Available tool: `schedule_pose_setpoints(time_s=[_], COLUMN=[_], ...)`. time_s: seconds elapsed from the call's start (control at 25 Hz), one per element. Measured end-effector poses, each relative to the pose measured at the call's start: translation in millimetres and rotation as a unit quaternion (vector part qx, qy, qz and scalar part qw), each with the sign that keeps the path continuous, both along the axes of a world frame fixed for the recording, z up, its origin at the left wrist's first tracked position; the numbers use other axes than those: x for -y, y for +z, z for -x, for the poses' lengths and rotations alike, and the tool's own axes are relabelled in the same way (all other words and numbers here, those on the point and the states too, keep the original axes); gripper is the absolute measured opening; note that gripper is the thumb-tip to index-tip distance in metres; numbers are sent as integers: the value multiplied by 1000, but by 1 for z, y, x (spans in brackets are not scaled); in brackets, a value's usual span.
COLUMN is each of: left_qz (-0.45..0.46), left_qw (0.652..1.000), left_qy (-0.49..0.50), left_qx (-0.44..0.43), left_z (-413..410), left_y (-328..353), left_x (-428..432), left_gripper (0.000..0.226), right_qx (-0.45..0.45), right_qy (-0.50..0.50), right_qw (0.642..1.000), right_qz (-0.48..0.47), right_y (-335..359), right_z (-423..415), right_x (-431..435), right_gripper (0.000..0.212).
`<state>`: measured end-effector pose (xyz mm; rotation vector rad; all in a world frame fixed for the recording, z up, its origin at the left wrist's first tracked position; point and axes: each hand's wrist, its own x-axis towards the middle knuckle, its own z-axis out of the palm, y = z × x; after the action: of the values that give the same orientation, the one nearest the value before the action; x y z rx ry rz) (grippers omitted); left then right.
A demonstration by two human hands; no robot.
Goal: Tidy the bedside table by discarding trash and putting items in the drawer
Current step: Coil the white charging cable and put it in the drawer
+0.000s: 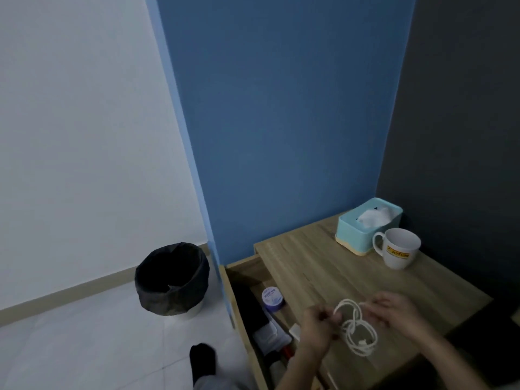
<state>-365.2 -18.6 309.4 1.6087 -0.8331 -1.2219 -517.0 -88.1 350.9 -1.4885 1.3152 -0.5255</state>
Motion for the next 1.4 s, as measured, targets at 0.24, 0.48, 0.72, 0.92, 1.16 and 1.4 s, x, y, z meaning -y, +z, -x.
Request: schedule_pose_setpoints(time_s=[0.24, 0.48, 0.72, 0.92, 1.16, 1.4], left_qz=[158, 285, 349, 375, 349, 372], left_qw=[987, 955, 922, 901, 894, 901], left_qy=[-13, 27, 168, 215, 264, 199], left_qx=[12, 72, 1, -32, -96, -99], left_z=[-29, -62, -94, -102, -129, -136], left_y=[90, 179, 234, 270, 286, 288], left_x=[-5, -22, -61, -86, -109, -125], left_gripper=[21, 24, 24, 19, 11, 17], right_qx=[16, 75, 176, 126, 361, 544], right_qy=[13, 167, 131, 228, 106, 70], right_qw=[978, 923, 876, 790, 831, 814], right_qz=[209, 338, 430, 555, 409, 189], right_y=[80, 166, 206, 226, 242, 240], right_z=[-30, -73, -101, -127, -135, -143], right_x=[-10, -40, -77, -121, -124, -123], right_gripper=[9, 17, 56, 33, 21, 45])
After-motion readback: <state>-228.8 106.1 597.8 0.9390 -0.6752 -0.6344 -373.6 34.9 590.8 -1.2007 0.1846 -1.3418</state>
